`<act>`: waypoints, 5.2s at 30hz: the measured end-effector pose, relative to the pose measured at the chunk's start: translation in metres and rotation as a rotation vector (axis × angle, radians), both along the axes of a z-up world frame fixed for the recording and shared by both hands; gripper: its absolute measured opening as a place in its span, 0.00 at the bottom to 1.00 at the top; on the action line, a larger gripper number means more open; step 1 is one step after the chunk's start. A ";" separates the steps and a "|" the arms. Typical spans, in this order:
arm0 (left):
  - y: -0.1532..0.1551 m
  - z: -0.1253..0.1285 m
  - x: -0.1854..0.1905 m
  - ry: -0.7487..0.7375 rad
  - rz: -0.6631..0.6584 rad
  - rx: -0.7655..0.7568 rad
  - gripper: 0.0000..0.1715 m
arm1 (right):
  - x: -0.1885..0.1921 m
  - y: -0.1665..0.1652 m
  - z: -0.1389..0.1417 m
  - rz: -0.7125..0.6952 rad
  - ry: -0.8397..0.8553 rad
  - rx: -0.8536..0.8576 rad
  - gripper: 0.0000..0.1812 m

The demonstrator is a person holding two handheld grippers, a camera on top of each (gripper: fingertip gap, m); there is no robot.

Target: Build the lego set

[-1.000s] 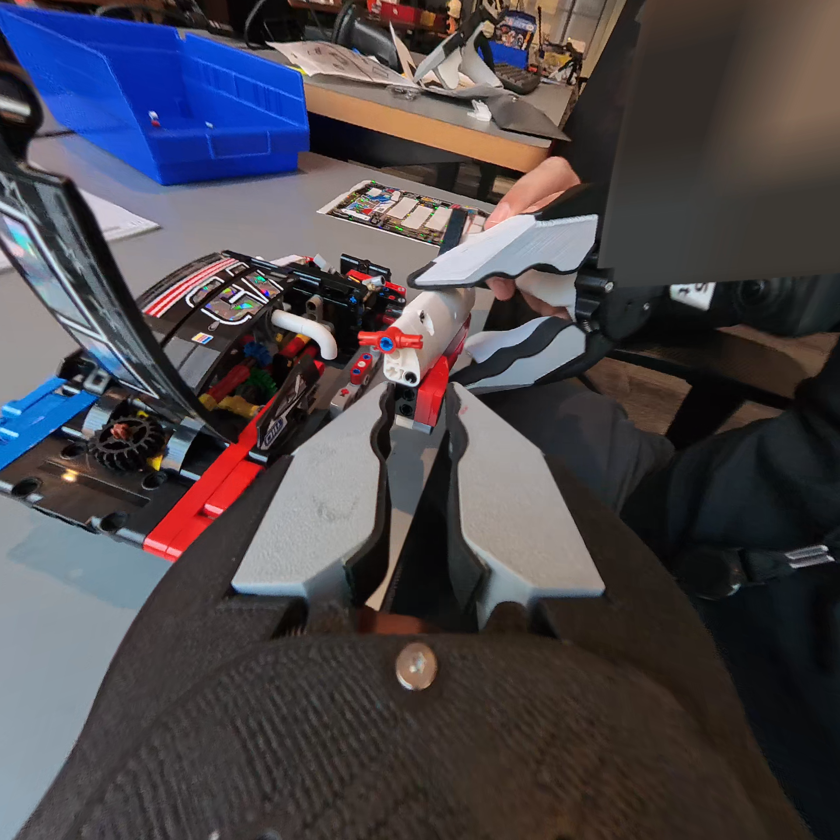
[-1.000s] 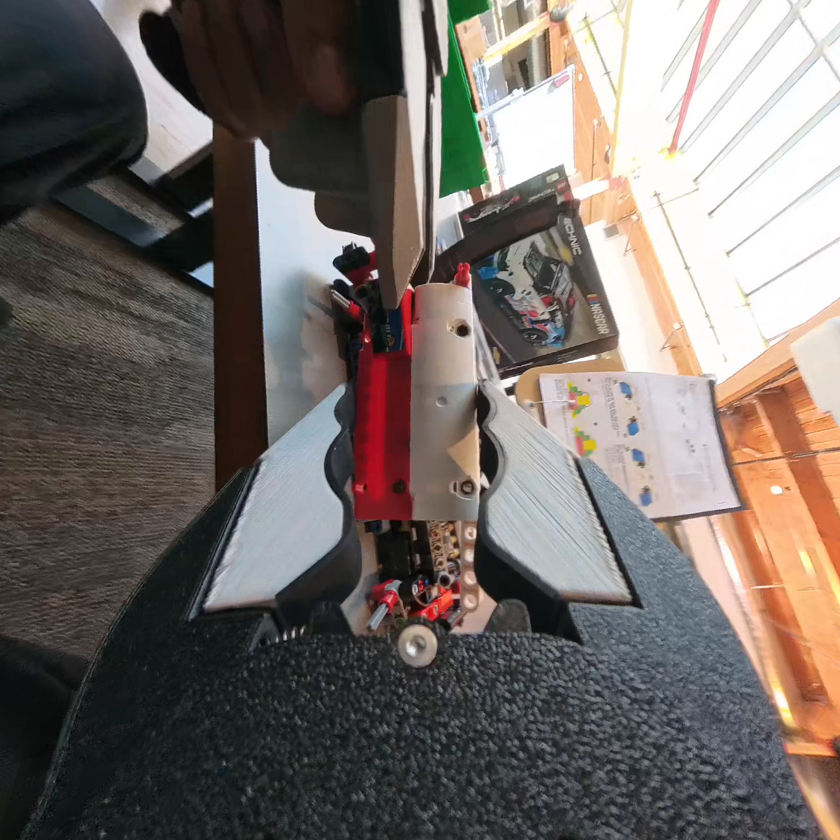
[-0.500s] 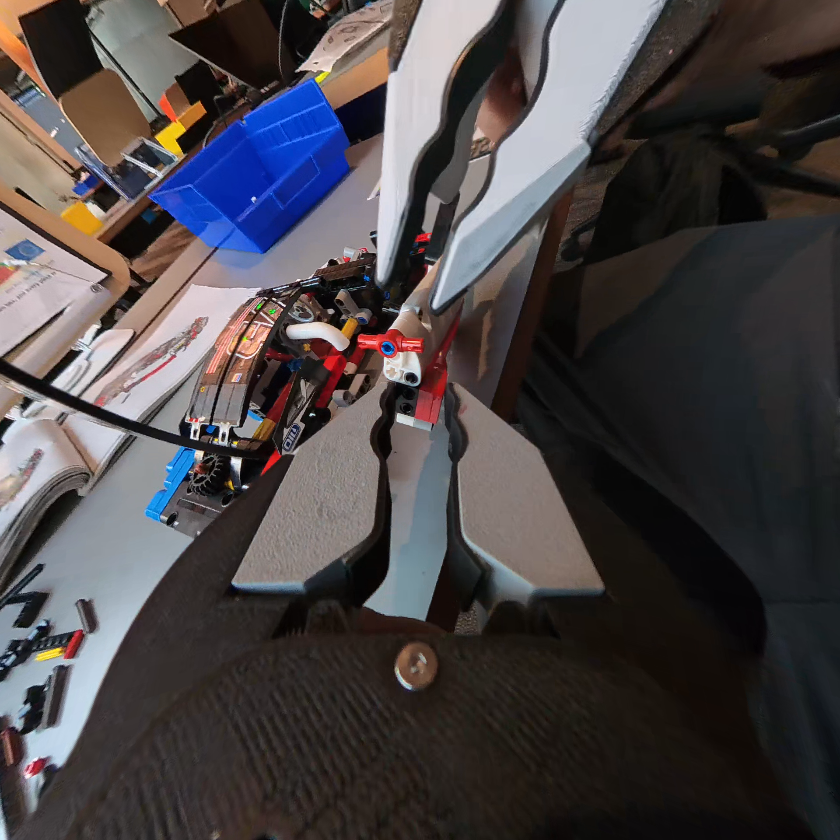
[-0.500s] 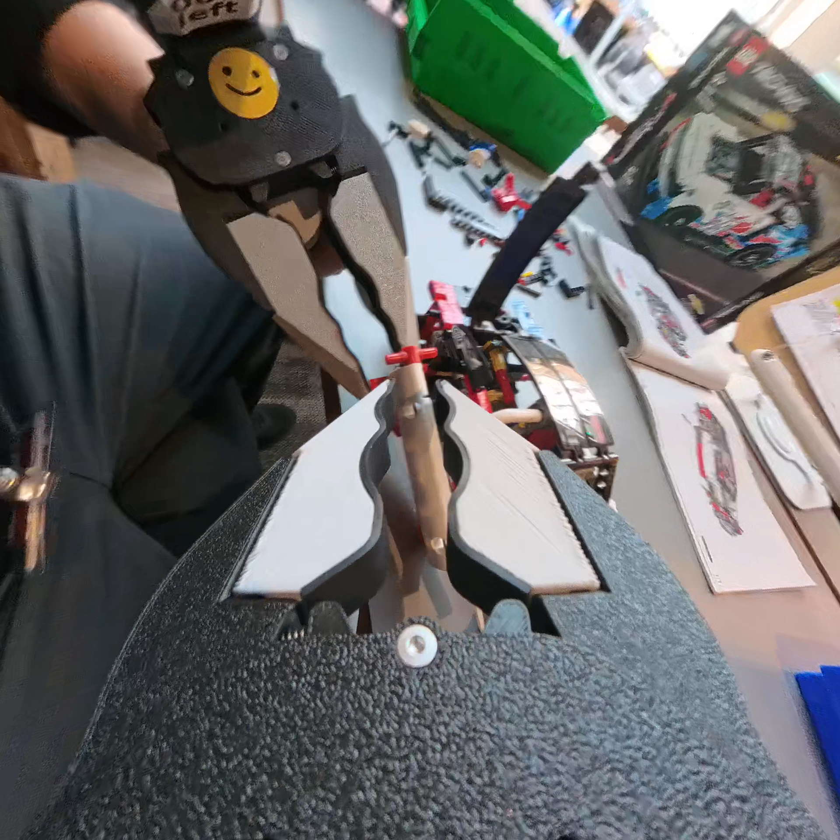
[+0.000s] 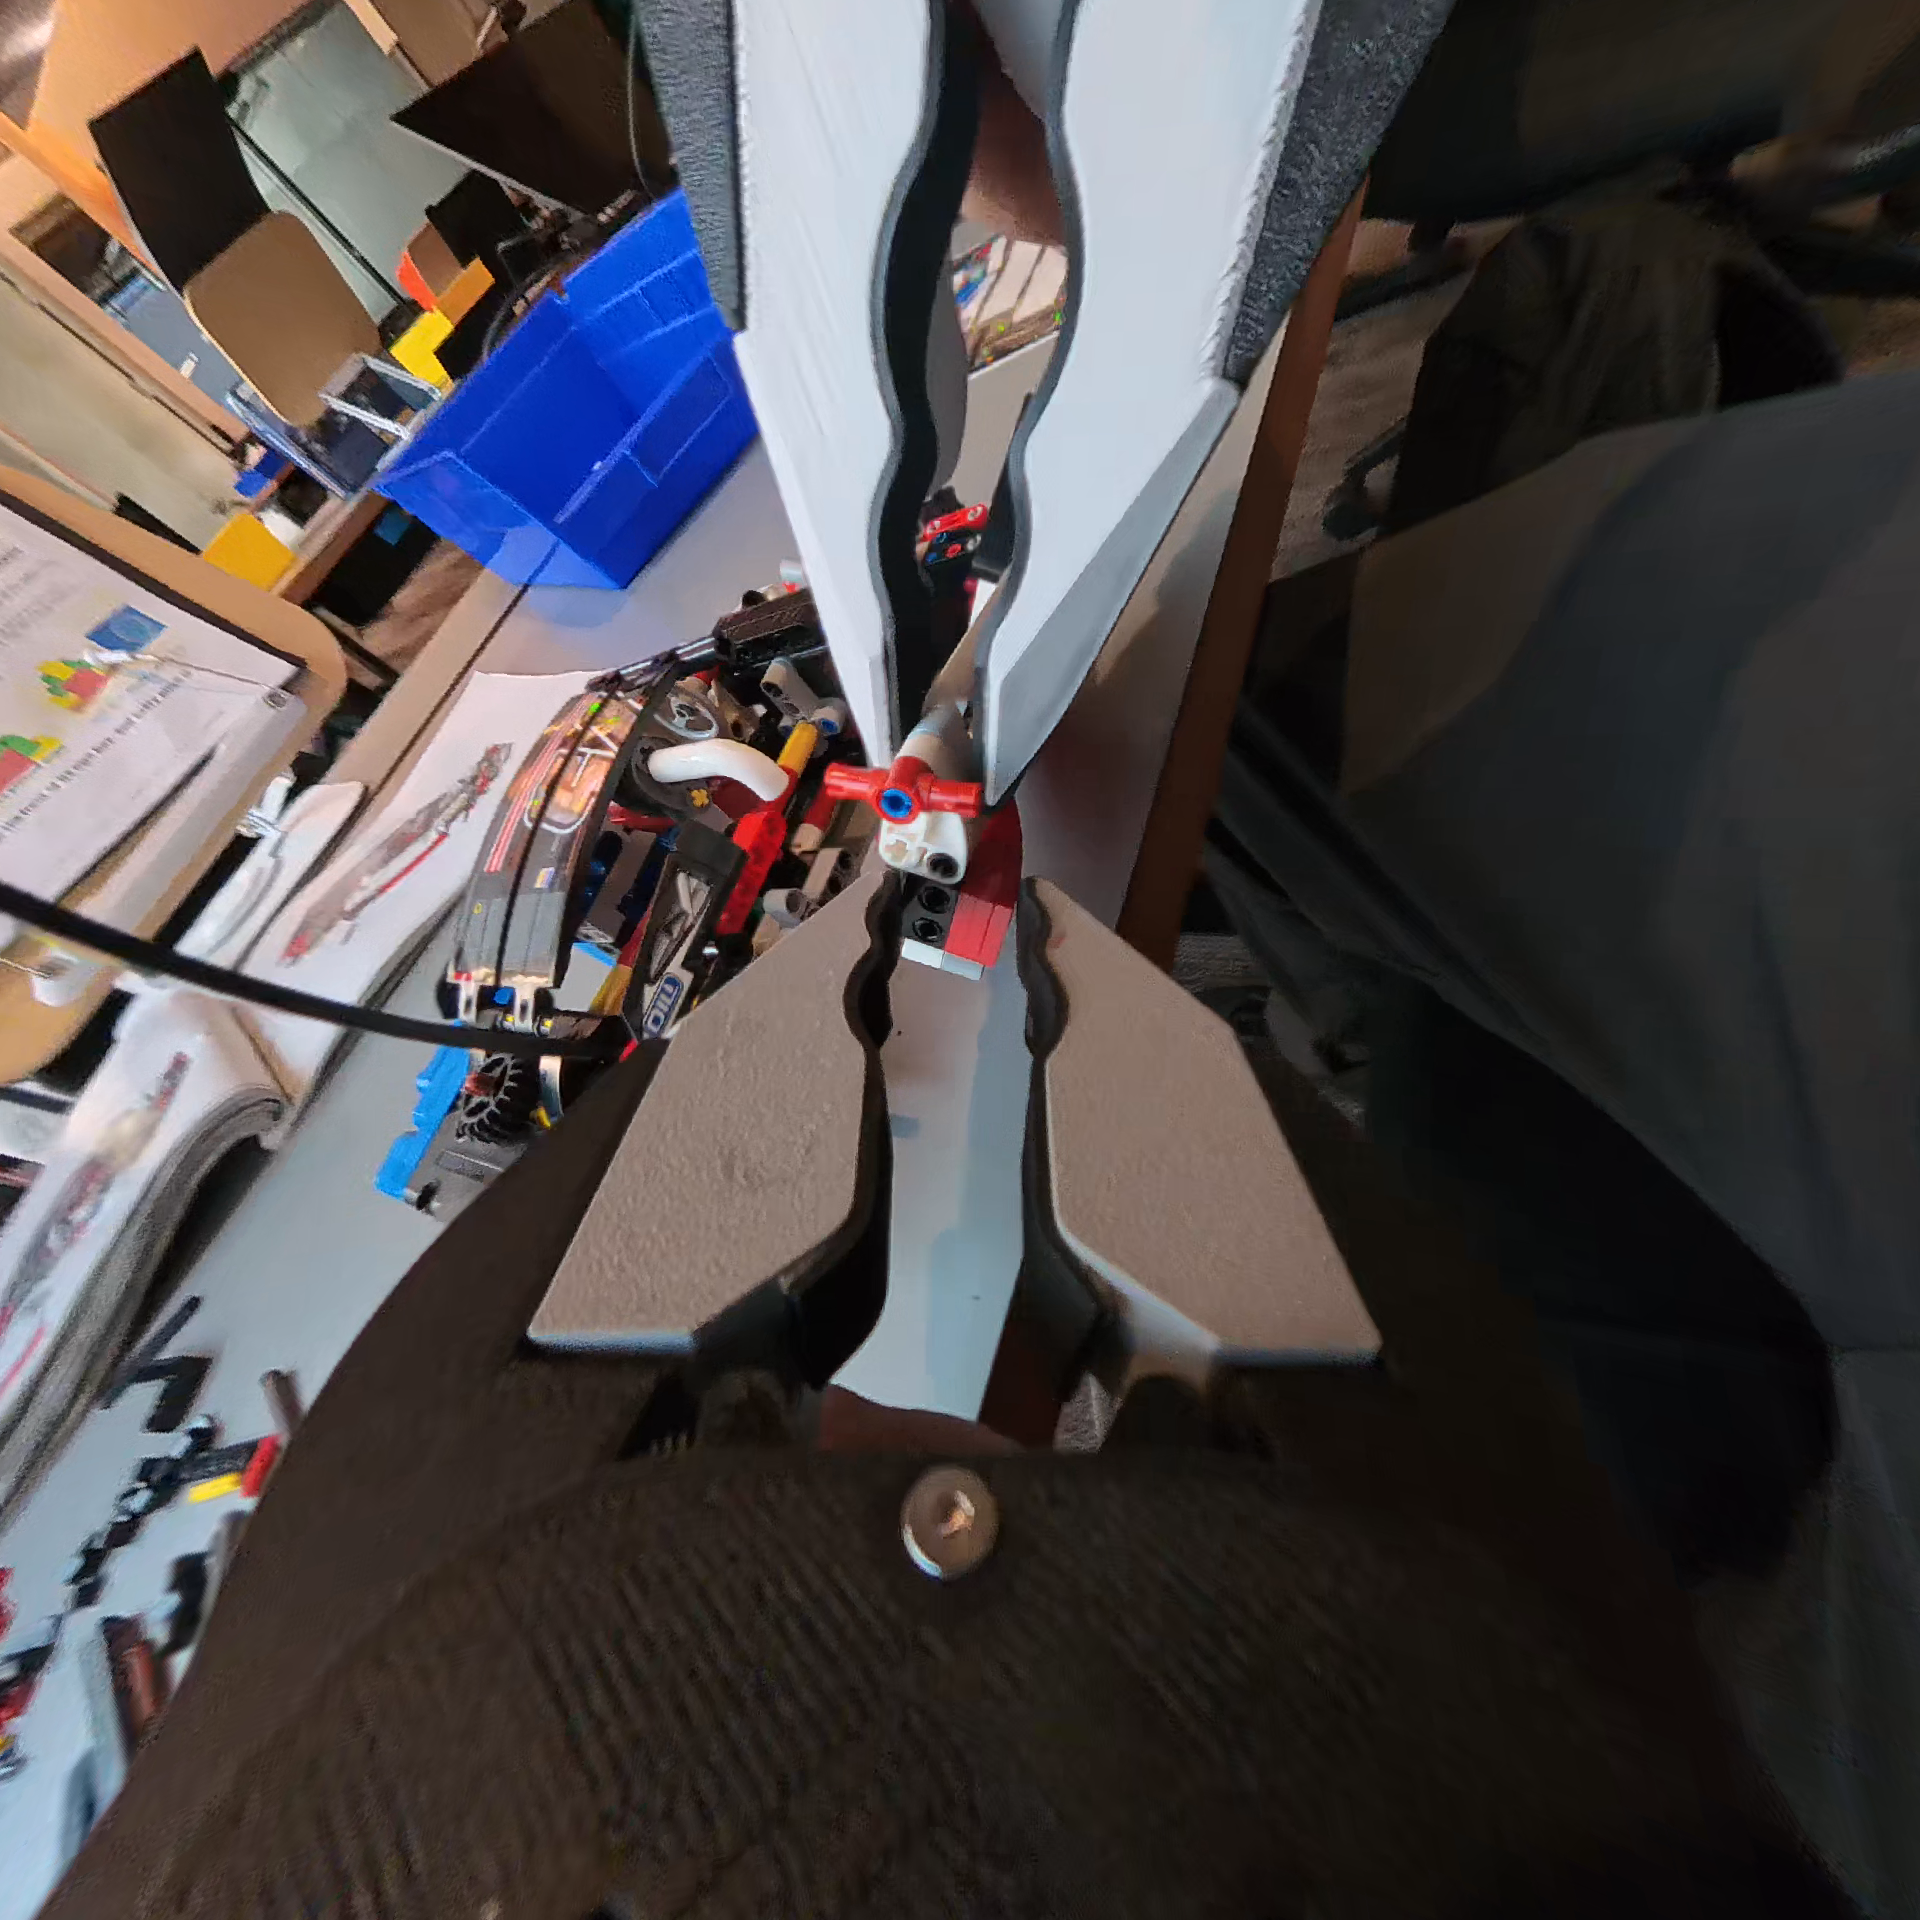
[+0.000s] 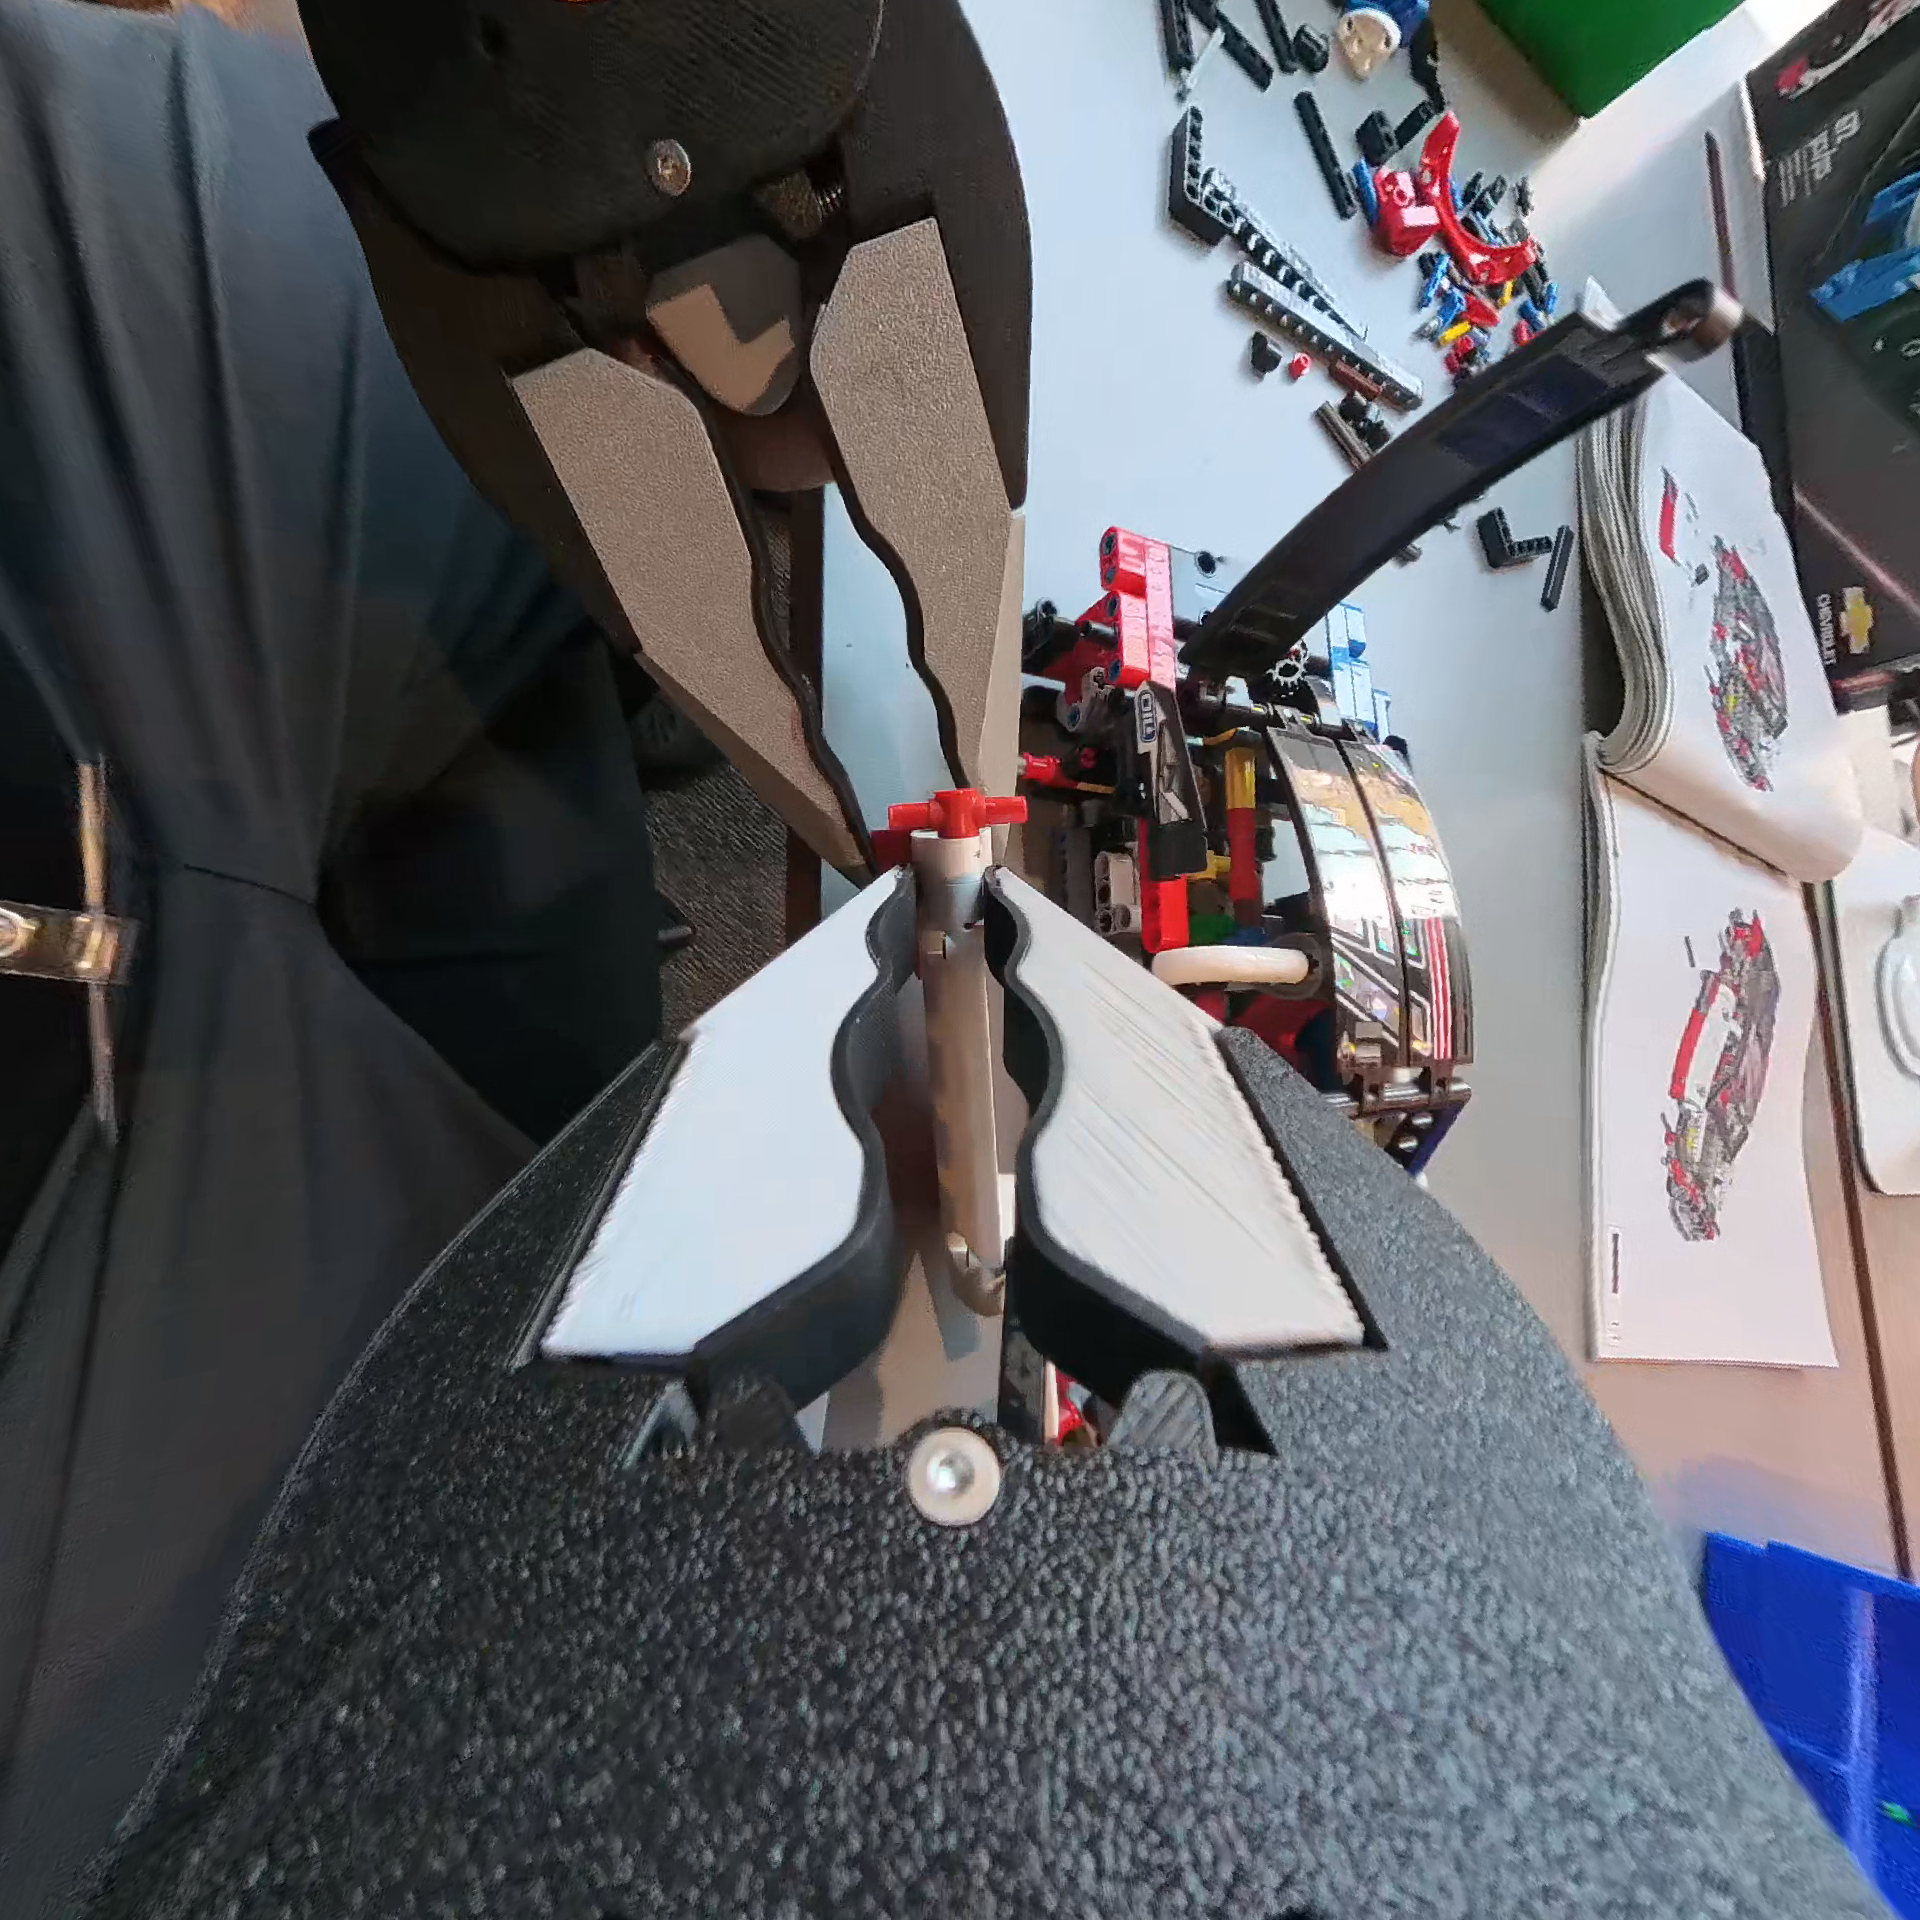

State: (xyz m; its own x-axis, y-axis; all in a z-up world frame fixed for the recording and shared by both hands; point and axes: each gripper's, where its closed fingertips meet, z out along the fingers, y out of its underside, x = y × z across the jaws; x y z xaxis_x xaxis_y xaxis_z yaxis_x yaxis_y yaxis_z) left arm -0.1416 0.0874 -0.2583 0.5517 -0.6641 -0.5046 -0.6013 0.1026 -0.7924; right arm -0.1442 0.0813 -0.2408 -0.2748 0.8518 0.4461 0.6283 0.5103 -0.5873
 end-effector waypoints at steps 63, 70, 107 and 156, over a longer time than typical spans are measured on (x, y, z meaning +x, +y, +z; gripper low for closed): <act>-0.026 0.010 -0.020 0.399 0.132 -0.313 0.04 | 0.077 -0.019 0.039 -0.037 0.055 -0.234 0.05; -0.030 0.040 -0.015 0.238 0.121 -0.272 0.09 | 0.089 -0.025 0.059 -0.049 0.112 -0.329 0.05; -0.014 0.012 0.020 0.243 0.045 -0.422 0.04 | 0.154 0.000 0.094 -0.203 0.350 -0.509 0.05; -0.065 0.032 0.000 -0.251 -0.019 -0.342 0.20 | 0.007 -0.063 0.036 0.008 -0.036 -0.641 0.04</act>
